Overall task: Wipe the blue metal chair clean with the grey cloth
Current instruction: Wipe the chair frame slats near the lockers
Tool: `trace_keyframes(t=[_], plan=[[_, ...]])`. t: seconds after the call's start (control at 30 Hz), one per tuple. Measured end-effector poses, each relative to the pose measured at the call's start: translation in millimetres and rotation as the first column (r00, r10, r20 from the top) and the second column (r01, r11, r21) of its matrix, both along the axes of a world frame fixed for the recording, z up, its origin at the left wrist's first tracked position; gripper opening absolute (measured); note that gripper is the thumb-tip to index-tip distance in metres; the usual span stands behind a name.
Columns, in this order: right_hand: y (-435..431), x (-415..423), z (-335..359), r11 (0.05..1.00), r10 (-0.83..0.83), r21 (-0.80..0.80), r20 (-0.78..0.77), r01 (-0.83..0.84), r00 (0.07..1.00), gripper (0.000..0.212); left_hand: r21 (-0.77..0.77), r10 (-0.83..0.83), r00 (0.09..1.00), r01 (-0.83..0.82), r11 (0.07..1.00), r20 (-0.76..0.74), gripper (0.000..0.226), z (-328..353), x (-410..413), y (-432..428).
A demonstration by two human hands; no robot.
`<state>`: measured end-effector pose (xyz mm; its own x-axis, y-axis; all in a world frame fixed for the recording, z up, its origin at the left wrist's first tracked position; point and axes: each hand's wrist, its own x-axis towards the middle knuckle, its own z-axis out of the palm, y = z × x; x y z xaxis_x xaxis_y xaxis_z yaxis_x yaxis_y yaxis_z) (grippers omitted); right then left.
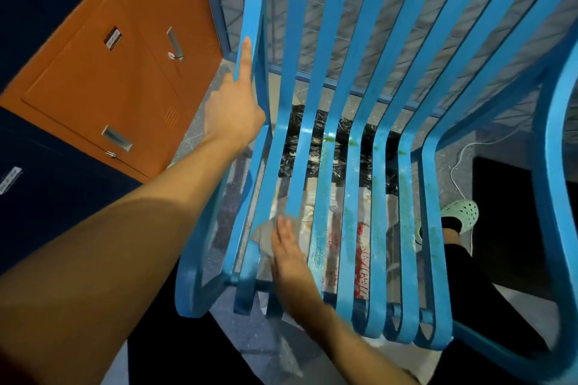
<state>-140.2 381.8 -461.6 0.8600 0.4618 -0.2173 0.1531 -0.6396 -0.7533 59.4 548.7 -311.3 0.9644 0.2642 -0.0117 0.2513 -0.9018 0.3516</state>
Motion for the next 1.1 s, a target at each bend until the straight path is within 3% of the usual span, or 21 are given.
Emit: trace_keyframes(t=[0.13,0.27,0.4,0.63,0.83,1.1], plan=[[-16,-20,2,0.998,0.043,0.049,-0.024,-0.042,0.999,0.071,-0.004,0.008,1.0,-0.008,1.0,0.012,0.101,-3,2,2],[-5,38,-3,0.999,-0.016,-0.041,-0.071,0.013,0.997,0.081,0.001,0.002,1.0,-0.002,1.0,0.005,0.101,-4,3,2],[11,128,-28,0.98,-0.058,-0.182,0.105,0.076,0.993,0.088,0.005,0.012,1.0,-0.012,1.0,-0.001,0.1,-3,2,0],[20,233,-37,0.949,-0.022,-0.305,0.176,0.076,0.984,0.083,0.05,0.027,1.0,-0.028,0.998,0.011,0.093,-1,2,0],[19,200,-38,0.951,-0.014,-0.304,0.158,0.062,0.987,0.085,0.022,0.019,1.0,-0.02,1.0,0.016,0.094,-4,3,2],[11,65,-15,0.976,0.015,-0.216,0.073,0.001,0.997,0.088,0.043,-0.005,1.0,0.005,0.999,0.013,0.096,-2,2,2]])
